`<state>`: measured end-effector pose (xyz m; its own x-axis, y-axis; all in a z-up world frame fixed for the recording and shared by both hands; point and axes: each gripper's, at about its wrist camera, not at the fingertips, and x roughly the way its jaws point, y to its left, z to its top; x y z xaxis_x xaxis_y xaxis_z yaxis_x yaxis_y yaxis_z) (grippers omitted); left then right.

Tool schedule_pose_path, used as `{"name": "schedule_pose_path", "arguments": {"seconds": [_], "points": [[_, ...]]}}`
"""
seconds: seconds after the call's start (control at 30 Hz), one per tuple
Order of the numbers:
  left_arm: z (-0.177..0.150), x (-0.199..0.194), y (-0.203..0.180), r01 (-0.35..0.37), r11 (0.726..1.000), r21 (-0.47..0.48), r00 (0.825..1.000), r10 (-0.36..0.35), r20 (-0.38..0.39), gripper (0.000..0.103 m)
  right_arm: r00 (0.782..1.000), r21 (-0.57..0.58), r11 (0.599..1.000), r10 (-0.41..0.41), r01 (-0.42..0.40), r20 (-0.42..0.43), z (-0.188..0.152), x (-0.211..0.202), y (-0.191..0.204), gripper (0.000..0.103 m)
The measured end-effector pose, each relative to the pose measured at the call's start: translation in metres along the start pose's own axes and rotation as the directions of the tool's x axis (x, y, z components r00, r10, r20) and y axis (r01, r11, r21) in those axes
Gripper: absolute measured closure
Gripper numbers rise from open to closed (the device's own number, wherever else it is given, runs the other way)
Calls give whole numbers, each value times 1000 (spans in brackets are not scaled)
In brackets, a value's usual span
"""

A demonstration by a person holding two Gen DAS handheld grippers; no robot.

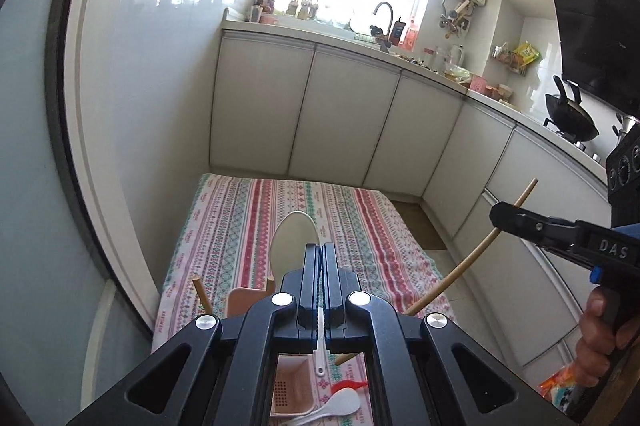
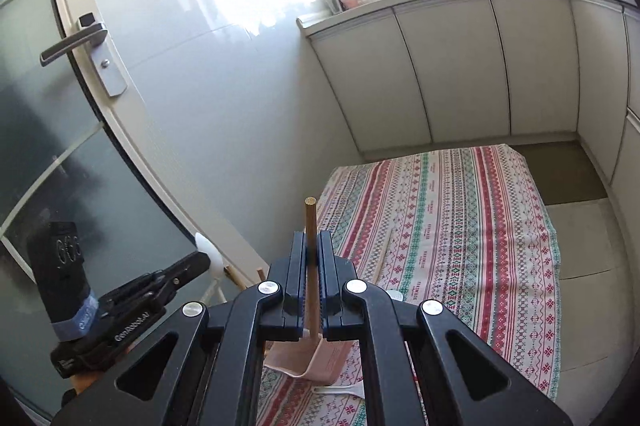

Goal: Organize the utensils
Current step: 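Lift the spoon and chopstick and carry both over the pink caddy, then lower the spoon and chopstick into the caddy and open both grippers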

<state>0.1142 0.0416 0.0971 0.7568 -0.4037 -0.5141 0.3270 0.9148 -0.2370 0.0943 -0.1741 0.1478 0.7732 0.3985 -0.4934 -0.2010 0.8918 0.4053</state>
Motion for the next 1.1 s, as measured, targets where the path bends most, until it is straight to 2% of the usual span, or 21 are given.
{"name": "schedule_pose_path", "arguments": {"seconds": [0.27,0.43,0.57,0.73,0.9,1.1], "points": [[-22,20,12,-30,999,-17,999,30,18,102,1000,-17,1000,6,-6,-16,-2,12,8,98],[-34,27,13,-44,999,-8,999,44,-12,101,1000,-26,1000,12,-13,-22,-5,17,16,98],[-37,23,19,-48,998,-41,998,47,-37,98,999,-39,999,22,-23,-29,-6,21,24,98],[-37,7,25,-86,993,-84,994,80,-70,93,999,-63,997,36,-39,-36,-5,25,39,98],[-38,-14,32,-137,984,-116,985,123,-118,77,998,-85,995,51,-55,-43,-4,35,56,98],[-40,-31,37,-174,978,-113,978,158,-138,66,996,-131,989,63,-70,-59,-10,50,79,98]]}}
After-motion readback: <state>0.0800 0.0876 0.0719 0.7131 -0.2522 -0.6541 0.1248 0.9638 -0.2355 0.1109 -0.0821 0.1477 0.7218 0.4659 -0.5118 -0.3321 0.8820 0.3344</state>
